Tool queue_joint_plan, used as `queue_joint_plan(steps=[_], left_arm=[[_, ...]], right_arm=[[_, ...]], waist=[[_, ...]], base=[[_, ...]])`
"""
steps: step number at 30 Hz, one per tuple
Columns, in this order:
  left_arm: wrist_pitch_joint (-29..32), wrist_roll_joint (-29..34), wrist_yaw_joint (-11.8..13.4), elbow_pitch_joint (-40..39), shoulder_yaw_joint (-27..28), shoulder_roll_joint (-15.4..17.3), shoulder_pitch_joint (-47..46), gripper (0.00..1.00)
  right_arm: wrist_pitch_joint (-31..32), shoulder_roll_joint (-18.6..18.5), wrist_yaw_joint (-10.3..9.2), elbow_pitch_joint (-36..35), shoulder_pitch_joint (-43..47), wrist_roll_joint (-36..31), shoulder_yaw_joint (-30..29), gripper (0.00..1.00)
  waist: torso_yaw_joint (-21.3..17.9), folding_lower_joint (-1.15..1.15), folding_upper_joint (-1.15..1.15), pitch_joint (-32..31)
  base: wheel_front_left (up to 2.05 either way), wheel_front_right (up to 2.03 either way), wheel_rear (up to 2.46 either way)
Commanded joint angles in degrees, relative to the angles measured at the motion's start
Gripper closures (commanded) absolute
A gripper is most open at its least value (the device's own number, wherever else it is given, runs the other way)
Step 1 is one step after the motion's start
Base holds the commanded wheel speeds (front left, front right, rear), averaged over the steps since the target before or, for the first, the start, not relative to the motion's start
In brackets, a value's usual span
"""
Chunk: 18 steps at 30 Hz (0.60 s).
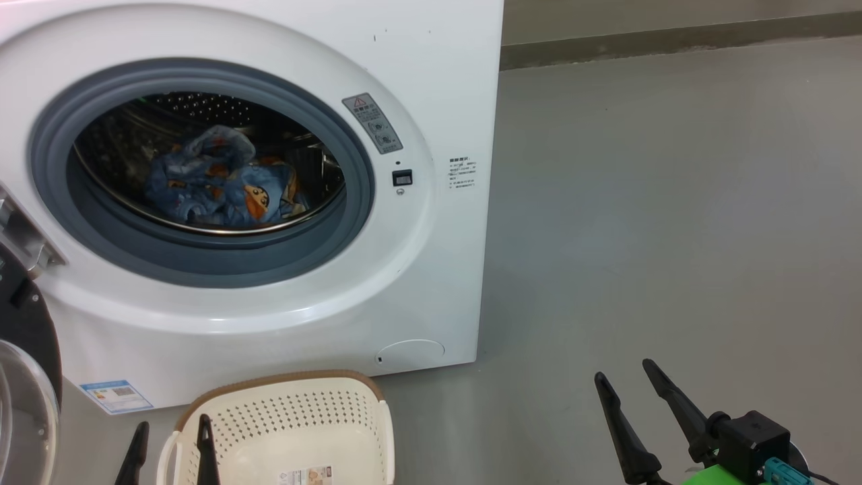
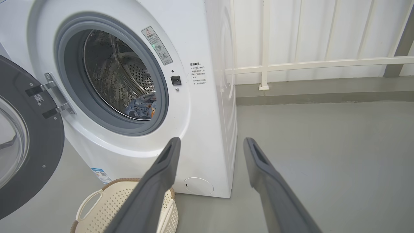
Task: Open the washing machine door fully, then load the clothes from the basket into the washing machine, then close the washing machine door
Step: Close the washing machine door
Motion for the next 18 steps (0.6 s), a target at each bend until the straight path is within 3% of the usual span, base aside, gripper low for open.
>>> queue_joint_plan(steps=[1,8,18], left_arm=[[-0.3,0.3,0.5,-1.1,2.0,1.4,-1.9,0.0],[-0.3,0.3,0.7,-0.9,1.9,1.4,-2.4,0.0],[-0.3,0.5,0.4,-0.9,1.2,1.7,-2.7,0.0]], right_arm=[[0.0,-0.1,0.09,-1.7,-0.9,-0.5,1.4,0.0],[0.0,-0.1,0.09,-1.7,-0.9,-0.6,1.3,0.0],[0.0,0.0,0.09,-1.7,-1.0,-0.6,1.2,0.0]], waist=[[0.0,0.0,0.0,0.0],[0.2,0.0,0.0,0.1],[0.7,0.0,0.0,0.5]], base=[[-0.14,0.14,0.0],[-0.69,0.69,0.0],[-1.53,1.53,0.0]])
